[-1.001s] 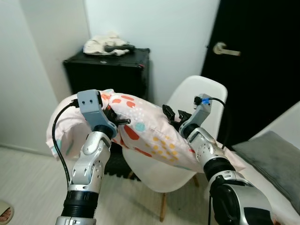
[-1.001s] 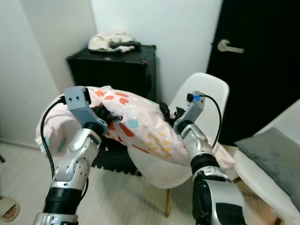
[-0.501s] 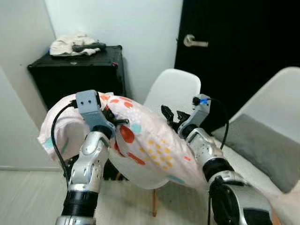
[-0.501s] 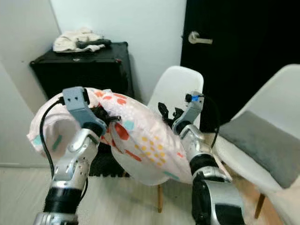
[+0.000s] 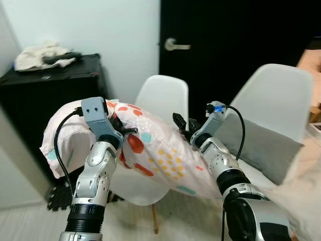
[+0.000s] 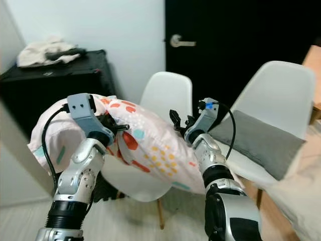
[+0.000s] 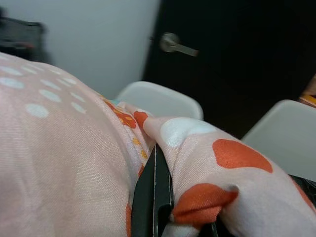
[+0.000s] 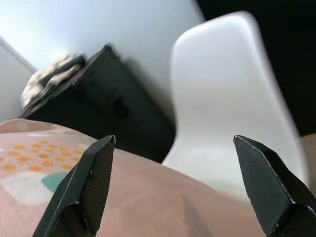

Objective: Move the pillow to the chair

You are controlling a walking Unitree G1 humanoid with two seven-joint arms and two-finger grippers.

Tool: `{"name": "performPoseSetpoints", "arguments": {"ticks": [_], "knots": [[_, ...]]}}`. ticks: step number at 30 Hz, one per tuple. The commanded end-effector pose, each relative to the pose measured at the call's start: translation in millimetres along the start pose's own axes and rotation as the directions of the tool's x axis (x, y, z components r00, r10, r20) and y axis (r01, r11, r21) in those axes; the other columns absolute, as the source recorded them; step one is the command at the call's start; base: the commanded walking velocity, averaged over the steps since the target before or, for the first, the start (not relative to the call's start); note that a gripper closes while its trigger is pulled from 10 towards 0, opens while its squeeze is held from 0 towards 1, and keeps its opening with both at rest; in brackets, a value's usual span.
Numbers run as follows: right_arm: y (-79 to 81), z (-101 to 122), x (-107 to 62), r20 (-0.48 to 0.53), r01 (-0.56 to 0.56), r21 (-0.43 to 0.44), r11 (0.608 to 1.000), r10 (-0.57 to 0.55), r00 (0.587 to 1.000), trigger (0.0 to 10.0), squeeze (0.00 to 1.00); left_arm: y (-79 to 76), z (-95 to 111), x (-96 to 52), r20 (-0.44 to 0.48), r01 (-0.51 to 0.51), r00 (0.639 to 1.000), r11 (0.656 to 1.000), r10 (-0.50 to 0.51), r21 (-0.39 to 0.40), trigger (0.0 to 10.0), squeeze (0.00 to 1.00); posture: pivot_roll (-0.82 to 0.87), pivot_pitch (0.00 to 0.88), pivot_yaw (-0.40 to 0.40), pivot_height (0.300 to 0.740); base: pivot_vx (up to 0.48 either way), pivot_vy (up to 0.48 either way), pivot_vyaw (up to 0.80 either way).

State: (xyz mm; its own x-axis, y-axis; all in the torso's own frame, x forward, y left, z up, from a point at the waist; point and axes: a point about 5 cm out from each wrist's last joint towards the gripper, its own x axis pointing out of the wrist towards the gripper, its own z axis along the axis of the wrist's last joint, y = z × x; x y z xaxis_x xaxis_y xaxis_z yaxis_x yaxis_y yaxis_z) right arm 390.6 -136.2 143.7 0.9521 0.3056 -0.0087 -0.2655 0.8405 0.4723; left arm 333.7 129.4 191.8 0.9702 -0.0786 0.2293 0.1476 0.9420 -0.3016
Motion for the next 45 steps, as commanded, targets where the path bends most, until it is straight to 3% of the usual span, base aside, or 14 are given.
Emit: {"name": "performPoseSetpoints", "arguments": {"ticks": [1,13,25,31,45], "knots": [[-0.7,-2.3,-0.6,-0.008,0.007,-0.004,1.000,-0.007,1.000,10.0,0.00,-6.7,18.6,2.8,0.097,0.037,0.995,0.999,-0.037,0.003,10.0,0.00,-0.12,0.000,0.009,0.720,0.000,0.000,-0.68],[-0.9,-3.4,-0.9,-0.005,0.013,0.002,1.000,-0.013,1.000,10.0,0.00,-6.3,18.1,2.1,0.094,0.042,0.995,0.999,-0.043,0.007,10.0,0.00,-0.11,0.000,0.010,0.720,0.000,0.000,-0.68],[-0.5,-5.3,-1.6,-0.008,0.001,-0.004,1.000,-0.001,1.000,10.0,0.00,3.4,15.7,0.8,0.089,-0.024,0.996,0.999,0.019,0.046,10.0,0.00,-0.12,0.000,0.012,0.720,0.000,0.000,0.00],[2.5,-5.5,-2.1,-0.011,-0.040,-0.073,0.996,0.040,0.999,10.0,0.00,17.5,12.2,-1.0,0.081,-0.101,0.992,0.990,0.093,0.100,10.0,0.00,-0.12,0.000,0.007,0.720,0.181,0.000,0.09],[-5.3,-3.7,-2.9,-0.012,0.035,-0.060,0.998,-0.035,0.999,10.0,0.00,11.6,7.4,-0.1,0.063,-0.072,0.996,0.993,0.067,0.091,10.0,0.00,-0.12,0.000,0.003,0.720,0.317,0.000,0.18]]}}
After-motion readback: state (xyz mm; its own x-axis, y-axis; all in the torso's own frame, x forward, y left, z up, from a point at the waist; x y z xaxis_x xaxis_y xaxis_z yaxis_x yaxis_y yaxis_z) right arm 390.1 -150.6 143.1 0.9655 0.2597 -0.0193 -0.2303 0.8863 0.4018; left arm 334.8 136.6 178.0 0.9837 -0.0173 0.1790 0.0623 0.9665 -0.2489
